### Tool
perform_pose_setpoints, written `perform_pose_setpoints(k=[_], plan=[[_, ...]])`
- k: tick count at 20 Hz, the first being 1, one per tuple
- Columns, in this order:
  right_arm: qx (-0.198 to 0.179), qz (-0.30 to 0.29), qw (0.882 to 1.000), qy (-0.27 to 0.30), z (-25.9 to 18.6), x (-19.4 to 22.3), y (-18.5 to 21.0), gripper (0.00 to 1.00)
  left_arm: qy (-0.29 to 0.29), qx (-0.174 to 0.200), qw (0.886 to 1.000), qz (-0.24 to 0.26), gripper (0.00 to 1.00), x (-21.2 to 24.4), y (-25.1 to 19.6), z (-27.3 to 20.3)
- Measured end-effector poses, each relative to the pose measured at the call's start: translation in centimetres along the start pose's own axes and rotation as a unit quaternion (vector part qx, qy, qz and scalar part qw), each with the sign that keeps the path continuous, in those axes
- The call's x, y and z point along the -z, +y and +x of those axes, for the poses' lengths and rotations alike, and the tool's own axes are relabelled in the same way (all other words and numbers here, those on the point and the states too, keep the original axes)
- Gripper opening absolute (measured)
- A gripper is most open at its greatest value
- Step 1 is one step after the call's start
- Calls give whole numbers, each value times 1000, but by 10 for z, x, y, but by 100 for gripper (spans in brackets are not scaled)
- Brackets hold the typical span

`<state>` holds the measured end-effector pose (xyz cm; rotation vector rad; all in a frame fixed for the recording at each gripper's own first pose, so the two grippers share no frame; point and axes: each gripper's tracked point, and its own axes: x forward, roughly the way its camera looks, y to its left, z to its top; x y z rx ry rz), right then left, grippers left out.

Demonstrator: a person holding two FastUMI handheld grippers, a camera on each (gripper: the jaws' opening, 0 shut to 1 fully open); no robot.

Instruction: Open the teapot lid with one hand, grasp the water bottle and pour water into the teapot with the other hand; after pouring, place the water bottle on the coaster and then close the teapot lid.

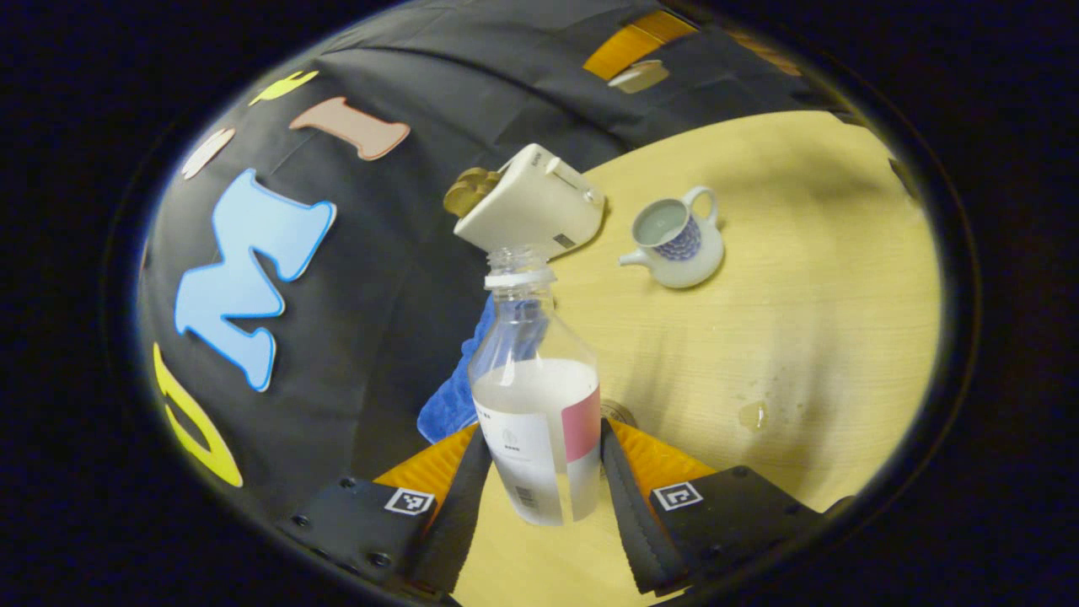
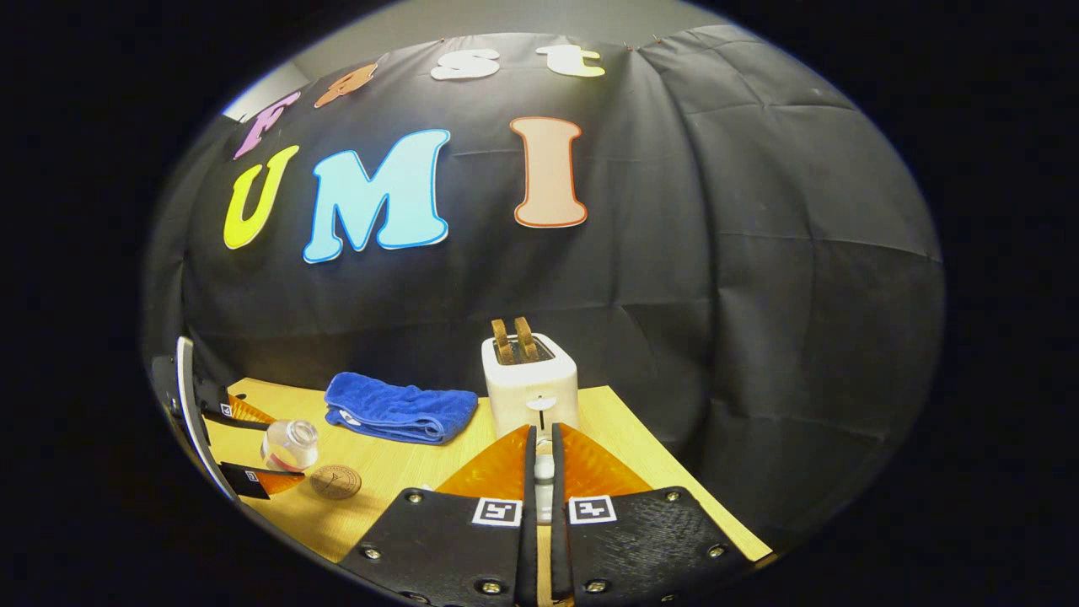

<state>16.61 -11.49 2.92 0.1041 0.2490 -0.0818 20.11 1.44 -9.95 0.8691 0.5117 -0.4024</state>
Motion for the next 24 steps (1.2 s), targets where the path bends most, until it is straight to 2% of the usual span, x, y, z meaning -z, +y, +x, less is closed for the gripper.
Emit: perform_pose_setpoints(k=[2,4,7,10,14,16,18,21,24], plan=[[-7,3,1000,-4,-2,-2,7,6,-25,-24,998,-61,82,6,9,-4],[-16,4,1000,-6,-2,-2,15,6,-57,-50,988,-135,82,7,18,-3],[-24,0,1000,-5,-2,3,23,6,-93,-73,968,-223,82,10,32,-7],[-41,11,999,1,-2,11,34,6,-119,-79,944,-298,82,8,37,-11],[-51,20,999,3,0,18,41,6,-140,-88,919,-358,82,7,43,-4],[-57,23,998,4,0,21,45,6,-145,-94,910,-376,82,10,43,1],[-60,22,998,3,1,22,48,6,-146,-92,904,-390,82,12,40,9],[-67,24,997,4,3,24,53,6,-135,-92,904,-395,82,18,36,27],[-64,19,998,4,5,26,51,6,-124,-84,898,-414,82,25,30,36]])
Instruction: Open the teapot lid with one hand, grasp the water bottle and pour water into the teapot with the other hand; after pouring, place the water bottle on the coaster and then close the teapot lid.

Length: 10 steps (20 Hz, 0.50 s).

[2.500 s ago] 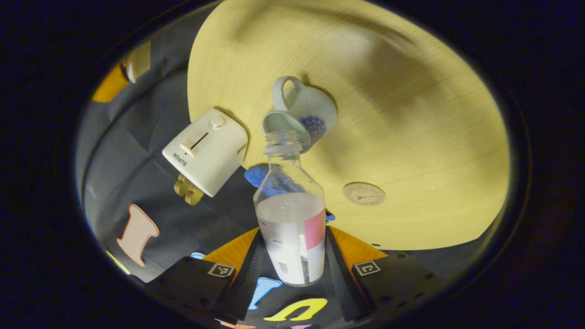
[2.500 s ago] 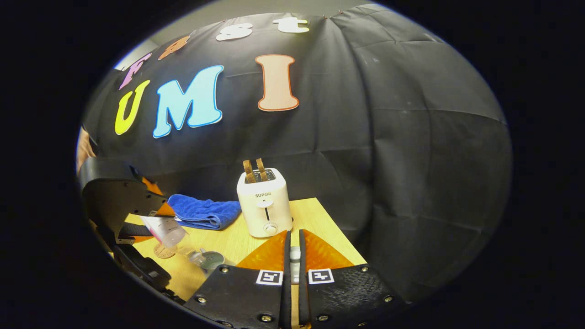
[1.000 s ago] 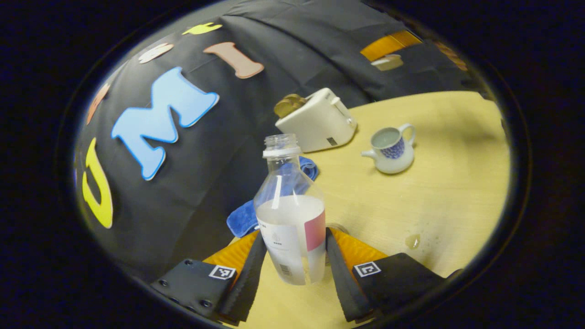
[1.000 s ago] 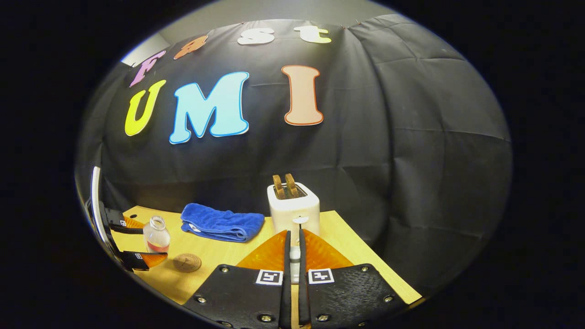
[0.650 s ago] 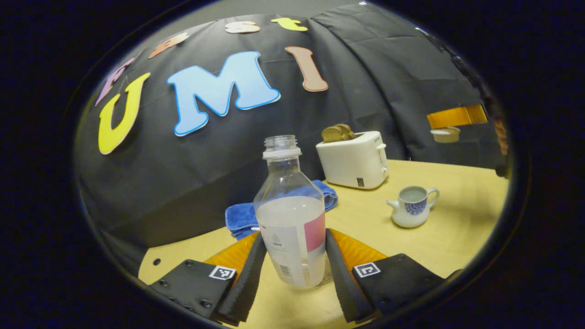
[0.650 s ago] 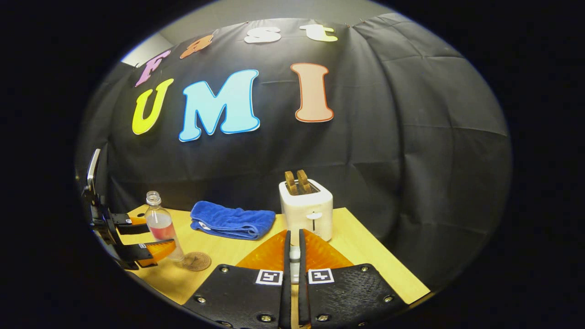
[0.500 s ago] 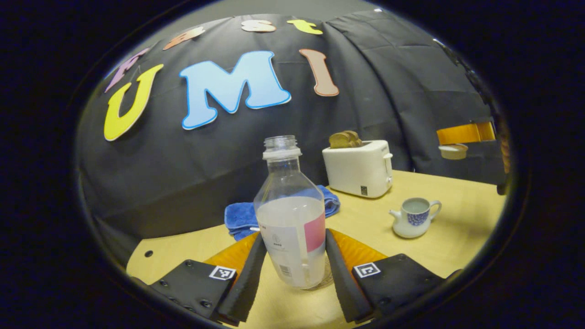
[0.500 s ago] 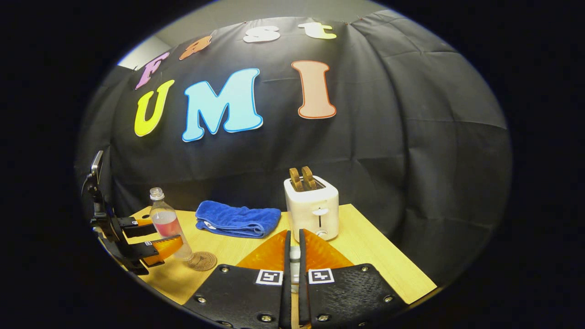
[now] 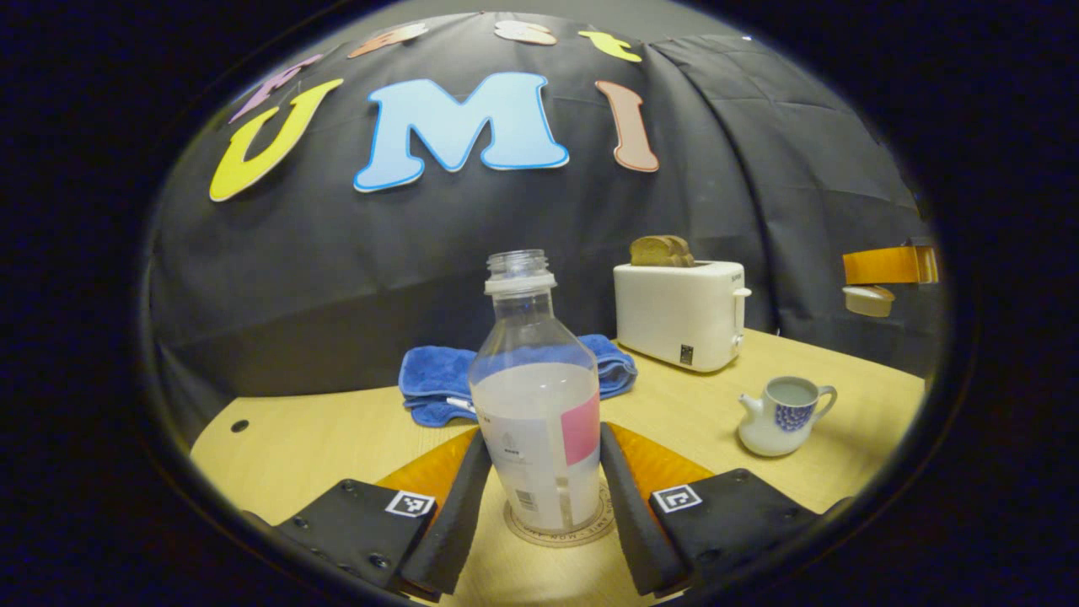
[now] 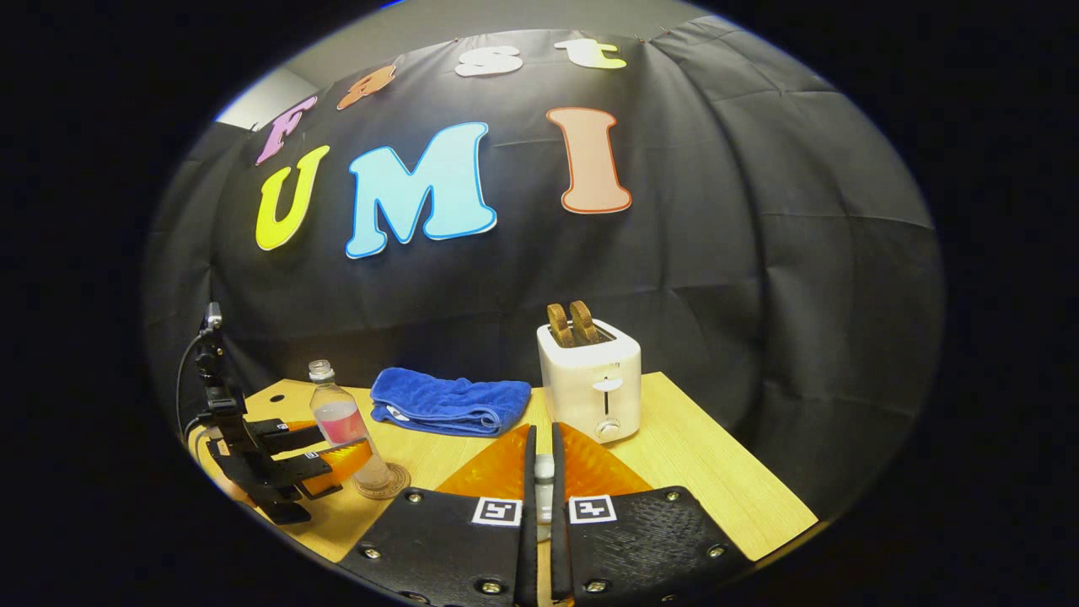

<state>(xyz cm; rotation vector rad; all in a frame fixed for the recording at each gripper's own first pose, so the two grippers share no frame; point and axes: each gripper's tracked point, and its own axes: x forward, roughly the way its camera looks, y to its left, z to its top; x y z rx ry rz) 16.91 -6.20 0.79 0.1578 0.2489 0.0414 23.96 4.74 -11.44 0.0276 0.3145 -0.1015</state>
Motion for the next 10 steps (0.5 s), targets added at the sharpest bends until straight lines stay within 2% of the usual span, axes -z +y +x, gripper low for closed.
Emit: perform_pose_setpoints(k=[4,10], plan=[[1,2,1000,-1,1,0,-3,6,3,-6,1000,2,82,0,1,2],[-2,0,1000,7,4,6,-1,6,9,0,1000,-3,87,9,-1,5]])
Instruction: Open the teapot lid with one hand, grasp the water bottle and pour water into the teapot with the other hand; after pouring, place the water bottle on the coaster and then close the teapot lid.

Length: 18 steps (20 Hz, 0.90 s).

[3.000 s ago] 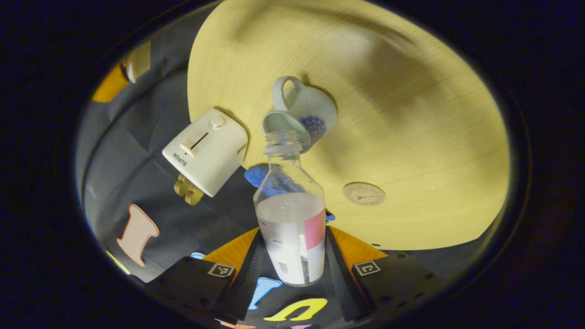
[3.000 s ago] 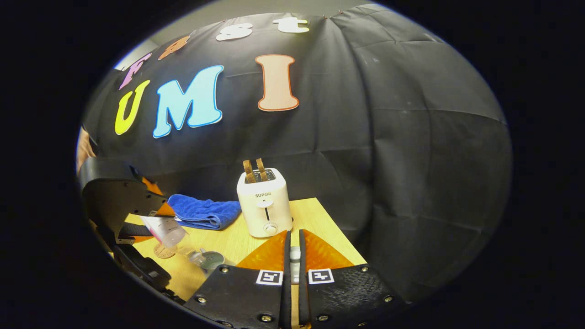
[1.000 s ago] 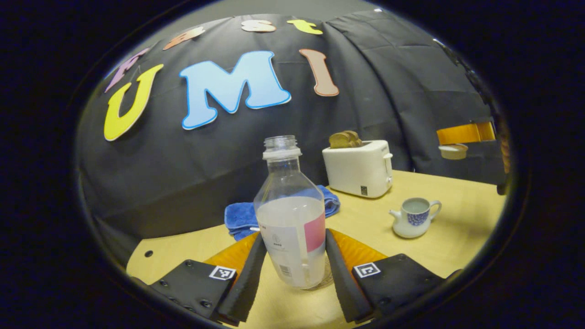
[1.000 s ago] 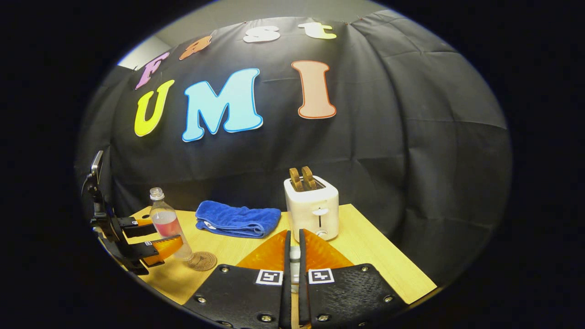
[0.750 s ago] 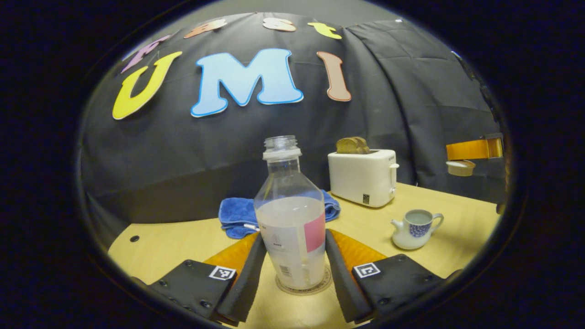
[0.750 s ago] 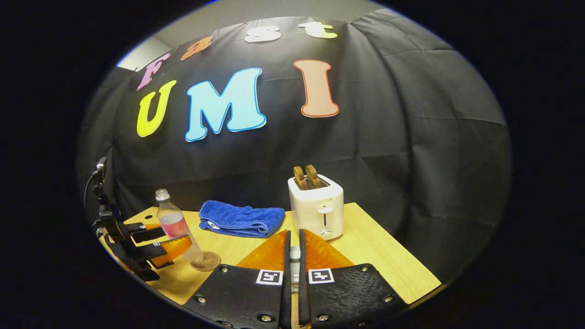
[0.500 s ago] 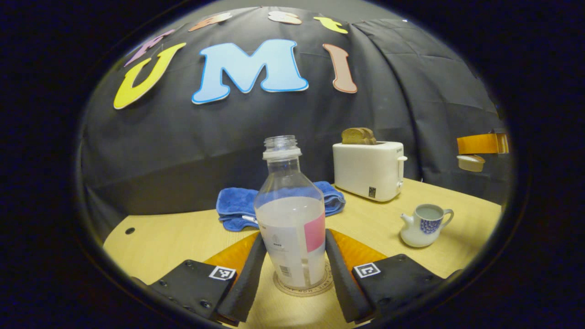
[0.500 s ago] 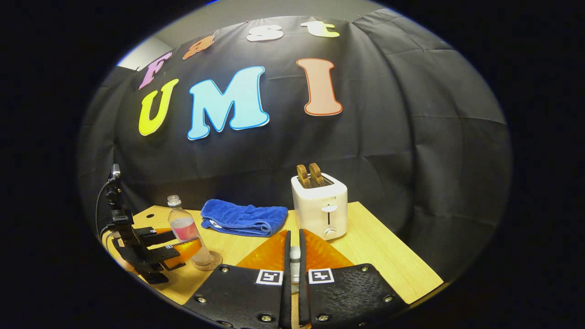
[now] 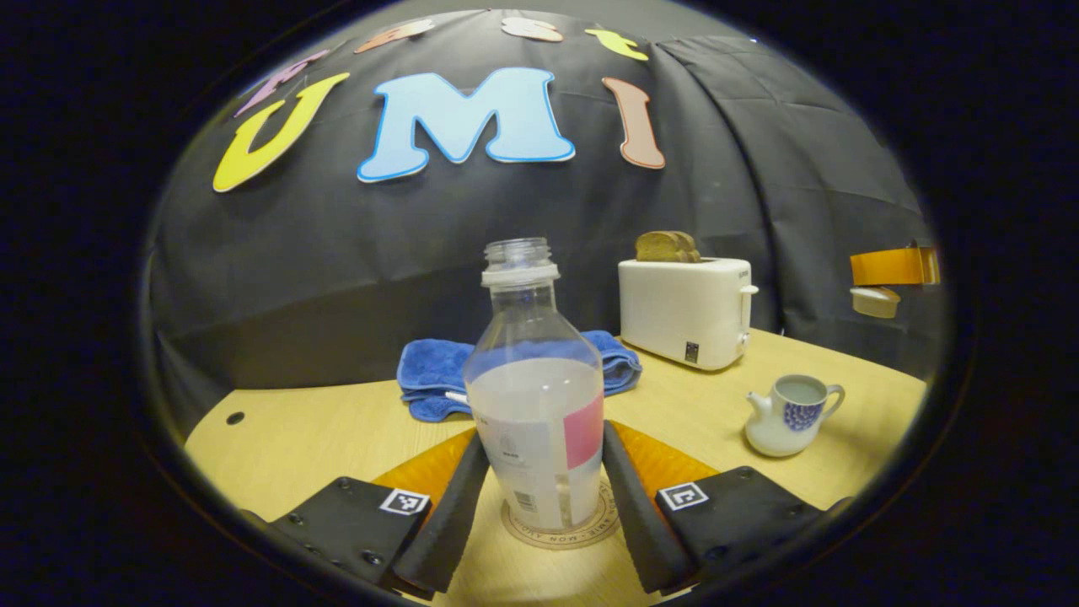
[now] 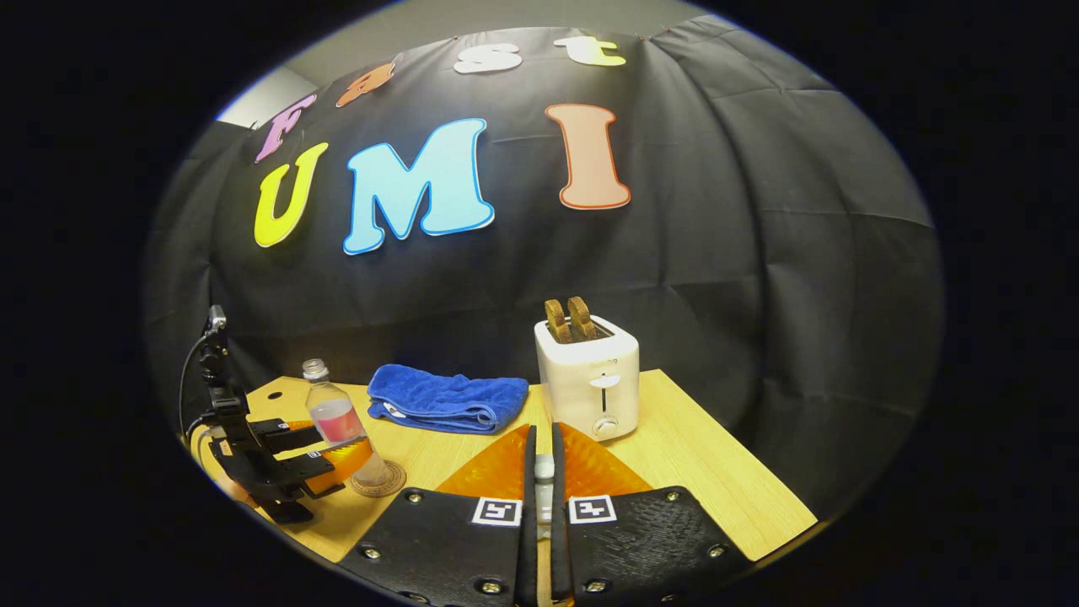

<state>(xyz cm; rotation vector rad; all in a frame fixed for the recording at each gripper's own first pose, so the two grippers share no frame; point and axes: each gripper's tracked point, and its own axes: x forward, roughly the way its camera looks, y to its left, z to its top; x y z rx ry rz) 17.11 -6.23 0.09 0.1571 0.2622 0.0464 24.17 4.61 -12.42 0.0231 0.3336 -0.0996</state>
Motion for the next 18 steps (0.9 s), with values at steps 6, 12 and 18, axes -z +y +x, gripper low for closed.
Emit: perform_pose_setpoints(k=[6,12,18], plan=[[-4,2,1000,2,4,3,4,6,-6,3,1000,-23,96,-6,-1,-8],[-22,4,1000,-7,21,6,11,6,-20,-11,998,-54,96,-15,2,-42],[-32,-18,999,-3,40,27,22,6,-24,-12,995,-93,96,-6,-15,-86]])
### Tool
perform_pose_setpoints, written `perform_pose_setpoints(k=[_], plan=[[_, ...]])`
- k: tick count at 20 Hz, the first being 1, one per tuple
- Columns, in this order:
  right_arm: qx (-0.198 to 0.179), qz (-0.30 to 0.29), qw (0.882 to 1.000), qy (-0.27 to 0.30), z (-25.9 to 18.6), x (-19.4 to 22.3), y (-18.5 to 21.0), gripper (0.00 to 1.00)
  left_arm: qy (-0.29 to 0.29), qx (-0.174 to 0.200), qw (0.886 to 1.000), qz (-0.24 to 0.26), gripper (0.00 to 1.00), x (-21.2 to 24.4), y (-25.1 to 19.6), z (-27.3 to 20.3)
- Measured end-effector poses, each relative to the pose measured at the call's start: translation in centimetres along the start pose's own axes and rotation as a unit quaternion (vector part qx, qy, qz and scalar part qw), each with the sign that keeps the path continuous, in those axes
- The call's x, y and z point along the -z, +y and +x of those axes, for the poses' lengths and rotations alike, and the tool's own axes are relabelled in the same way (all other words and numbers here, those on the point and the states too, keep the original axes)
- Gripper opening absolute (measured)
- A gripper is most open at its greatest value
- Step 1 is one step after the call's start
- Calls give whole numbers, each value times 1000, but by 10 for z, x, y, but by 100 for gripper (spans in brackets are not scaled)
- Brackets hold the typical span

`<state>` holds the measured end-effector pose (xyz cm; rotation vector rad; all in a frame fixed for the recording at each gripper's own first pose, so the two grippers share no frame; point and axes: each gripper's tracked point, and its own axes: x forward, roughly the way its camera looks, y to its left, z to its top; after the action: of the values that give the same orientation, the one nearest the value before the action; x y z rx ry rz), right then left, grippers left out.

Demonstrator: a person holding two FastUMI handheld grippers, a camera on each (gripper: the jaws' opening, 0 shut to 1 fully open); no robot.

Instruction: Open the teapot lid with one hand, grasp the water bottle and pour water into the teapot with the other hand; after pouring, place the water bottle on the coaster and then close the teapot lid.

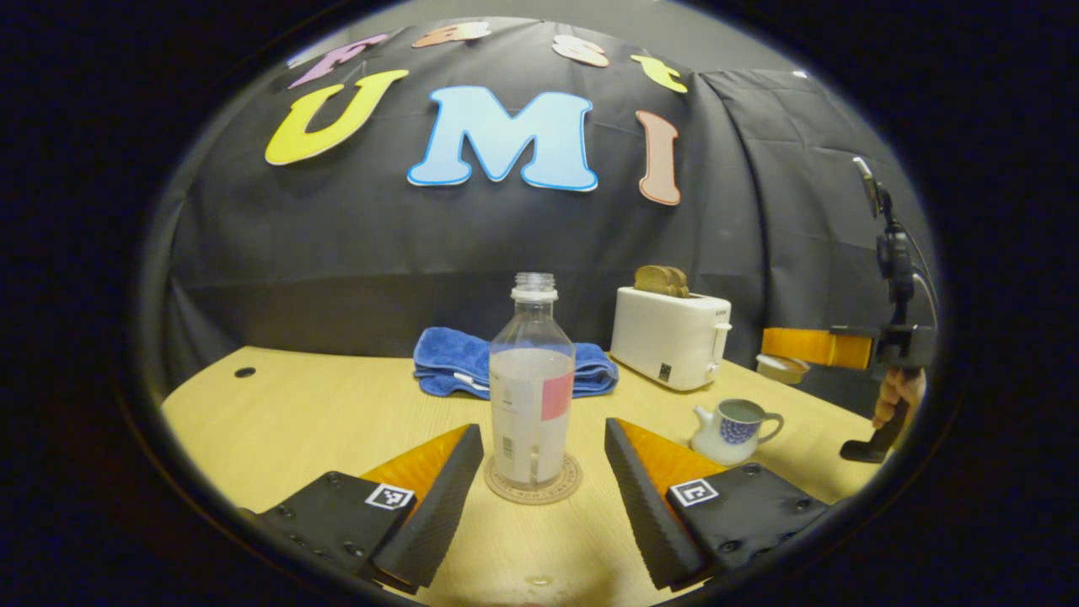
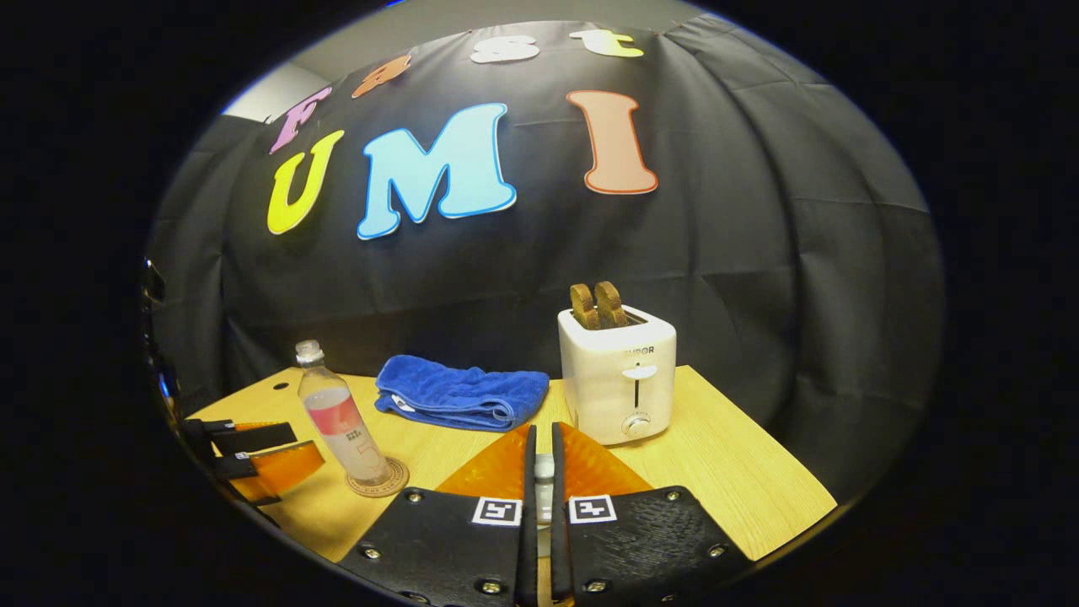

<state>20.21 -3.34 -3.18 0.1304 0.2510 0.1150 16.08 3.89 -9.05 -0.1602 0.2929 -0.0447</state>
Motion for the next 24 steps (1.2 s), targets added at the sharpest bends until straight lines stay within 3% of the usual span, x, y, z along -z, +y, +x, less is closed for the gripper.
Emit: perform_pose_setpoints(k=[10,24], plan=[[4,-10,1000,-6,15,21,20,6,-35,-2,999,33,96,-1,-21,-54],[15,5,1000,21,29,54,13,6,-48,10,998,29,96,-4,-34,-65]])
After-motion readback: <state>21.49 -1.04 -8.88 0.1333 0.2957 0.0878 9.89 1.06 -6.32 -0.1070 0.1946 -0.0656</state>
